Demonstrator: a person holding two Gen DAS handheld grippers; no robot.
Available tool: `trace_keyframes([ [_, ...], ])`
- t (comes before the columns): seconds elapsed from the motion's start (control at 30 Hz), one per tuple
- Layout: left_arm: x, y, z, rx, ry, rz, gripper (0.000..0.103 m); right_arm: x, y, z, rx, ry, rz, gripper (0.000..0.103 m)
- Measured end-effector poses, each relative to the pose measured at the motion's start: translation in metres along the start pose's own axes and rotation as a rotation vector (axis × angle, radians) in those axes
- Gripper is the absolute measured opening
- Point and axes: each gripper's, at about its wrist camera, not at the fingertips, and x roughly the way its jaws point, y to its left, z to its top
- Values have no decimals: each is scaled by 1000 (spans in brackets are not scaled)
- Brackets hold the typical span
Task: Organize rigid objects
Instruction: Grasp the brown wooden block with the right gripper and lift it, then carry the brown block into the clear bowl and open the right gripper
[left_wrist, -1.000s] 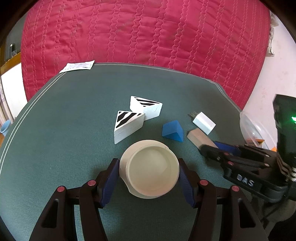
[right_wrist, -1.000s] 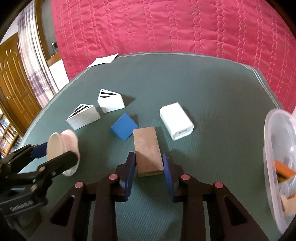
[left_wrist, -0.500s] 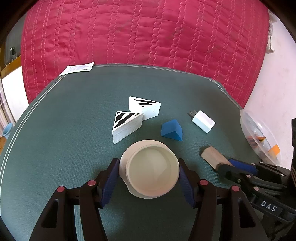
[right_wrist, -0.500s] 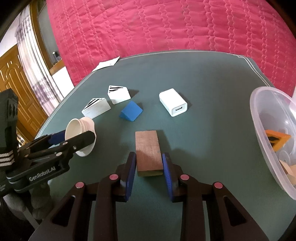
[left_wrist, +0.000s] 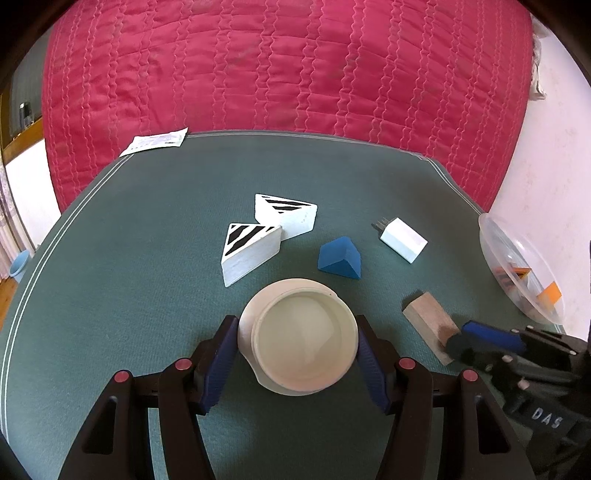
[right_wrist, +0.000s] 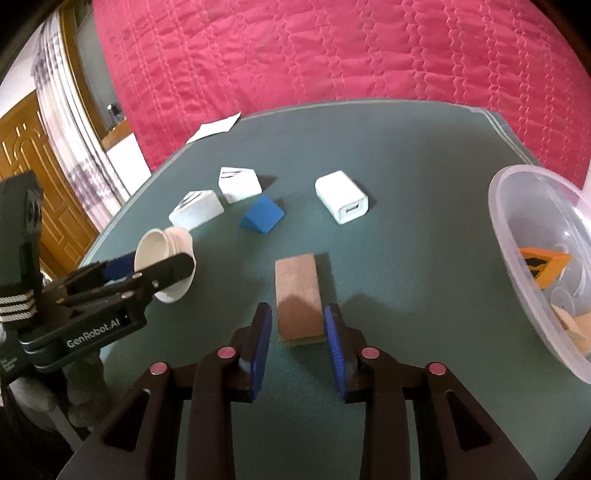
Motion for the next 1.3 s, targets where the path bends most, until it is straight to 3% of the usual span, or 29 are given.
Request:
trace_keyframes([
  [0.17,-1,-1,-1,4,-1,-1,64,10,3,3,-15,15,-21,36],
  [0.4,-2,1,0,-3,-5,1,64,22,19,11,-108,22,-129,36],
  [0.47,-3,1,0,-4,-7,3,64,23,23,9,-132,14,-162,35],
  [0.5,-4,1,0,-5,-8,4,64,22,24,8,-135,11,-169,29],
  [0.8,-8,-6,6,8,-19,5,64,-6,0,10,9,-51,-72,28],
  [1.3,-9,-39,15,84,-30,0,64,-63,-70,12,207,-215,-137,28],
])
